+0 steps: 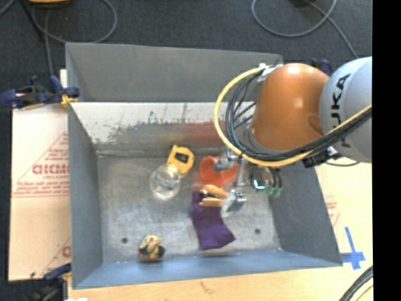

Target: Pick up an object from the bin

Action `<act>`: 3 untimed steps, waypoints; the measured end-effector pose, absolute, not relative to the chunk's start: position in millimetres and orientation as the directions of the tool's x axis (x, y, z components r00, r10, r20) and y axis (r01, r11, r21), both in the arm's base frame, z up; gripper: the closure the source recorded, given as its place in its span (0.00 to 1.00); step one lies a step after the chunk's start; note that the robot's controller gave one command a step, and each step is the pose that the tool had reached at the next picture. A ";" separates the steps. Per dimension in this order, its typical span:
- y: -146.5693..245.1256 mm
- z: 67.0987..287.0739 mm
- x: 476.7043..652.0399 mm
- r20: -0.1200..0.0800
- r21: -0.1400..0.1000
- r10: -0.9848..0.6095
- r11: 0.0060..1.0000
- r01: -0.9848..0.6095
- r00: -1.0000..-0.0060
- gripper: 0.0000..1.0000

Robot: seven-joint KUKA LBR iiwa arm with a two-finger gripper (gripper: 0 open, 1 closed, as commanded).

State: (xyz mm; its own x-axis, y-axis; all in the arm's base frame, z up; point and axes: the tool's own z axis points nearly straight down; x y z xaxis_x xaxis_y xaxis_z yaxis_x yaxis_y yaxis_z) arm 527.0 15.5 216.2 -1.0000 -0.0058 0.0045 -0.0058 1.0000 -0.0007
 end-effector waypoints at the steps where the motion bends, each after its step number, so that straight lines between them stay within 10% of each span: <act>1: 15.6 220.4 528.5 -0.003 0.000 -0.005 1.000 -0.005 -1.000 0.00; 3: 20.9 146.2 505.1 -0.005 0.002 0.028 1.000 0.028 -1.000 0.00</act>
Offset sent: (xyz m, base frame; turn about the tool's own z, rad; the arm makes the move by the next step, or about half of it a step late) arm -0.0449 0.0104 -0.1328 0.0762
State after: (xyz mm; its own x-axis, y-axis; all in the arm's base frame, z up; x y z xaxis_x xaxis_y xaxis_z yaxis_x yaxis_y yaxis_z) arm 505.1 20.9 146.2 -0.9996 0.0284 -0.0053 0.0284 0.9996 0.0018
